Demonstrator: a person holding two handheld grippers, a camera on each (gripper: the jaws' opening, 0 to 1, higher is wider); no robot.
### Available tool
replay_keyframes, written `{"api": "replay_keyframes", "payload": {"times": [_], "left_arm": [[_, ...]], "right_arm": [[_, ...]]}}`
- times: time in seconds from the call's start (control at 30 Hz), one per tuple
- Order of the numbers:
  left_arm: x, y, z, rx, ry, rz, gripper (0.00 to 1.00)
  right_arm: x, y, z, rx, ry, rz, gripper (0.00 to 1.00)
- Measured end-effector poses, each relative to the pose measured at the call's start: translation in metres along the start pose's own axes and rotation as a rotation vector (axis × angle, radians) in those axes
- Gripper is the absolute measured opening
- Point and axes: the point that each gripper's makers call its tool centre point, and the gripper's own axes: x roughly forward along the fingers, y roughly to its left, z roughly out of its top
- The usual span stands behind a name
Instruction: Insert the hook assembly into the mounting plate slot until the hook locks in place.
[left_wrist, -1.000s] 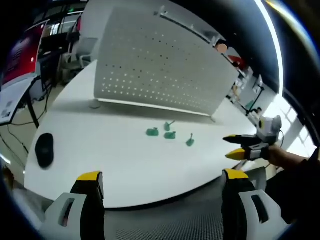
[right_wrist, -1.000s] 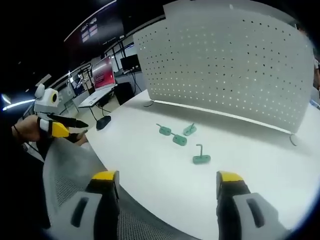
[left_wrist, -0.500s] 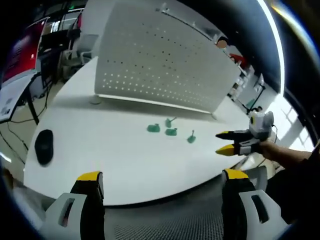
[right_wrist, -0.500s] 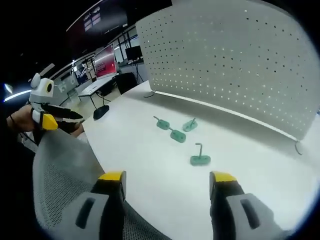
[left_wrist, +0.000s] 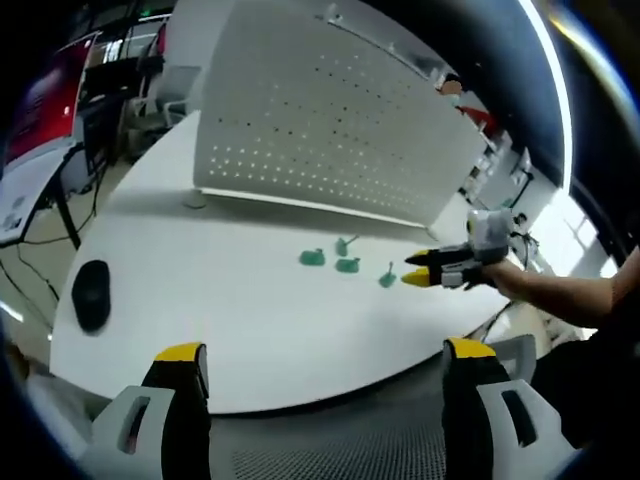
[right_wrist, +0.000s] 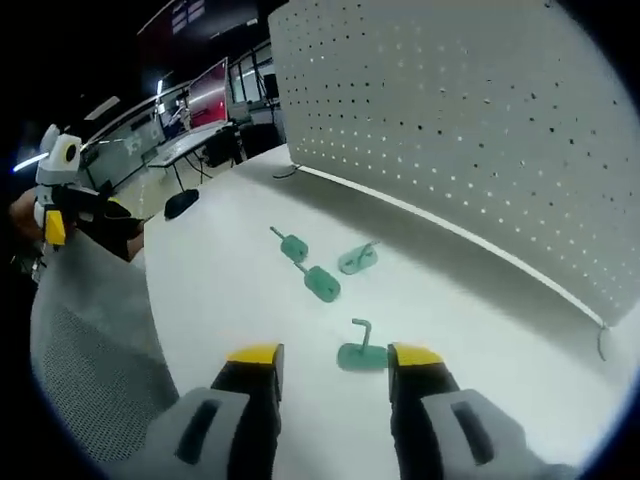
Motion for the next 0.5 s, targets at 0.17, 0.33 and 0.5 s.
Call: {"api": "replay_keyframes", "payload": {"times": [0.17,0.33,0.5], "left_arm": [[0.002,0.002,-0.010,0.001,0.036,-0.001,0.99],[0.004,0.001,-0.011,0.004,0.045,-0.004,0.99],[0.005,0.001,-0.012,0.019,0.059,-0.006,0.99]], "right_arm": [[0.016,-0.010,-0.007,-0.209,0.086,0.000,0.27],[0.026,-0.013,-0.006,-0.288,0.124,0.037,0.19],[0.034,-0.012,-0.004,-0.309,0.144,0.100,0.18]]}}
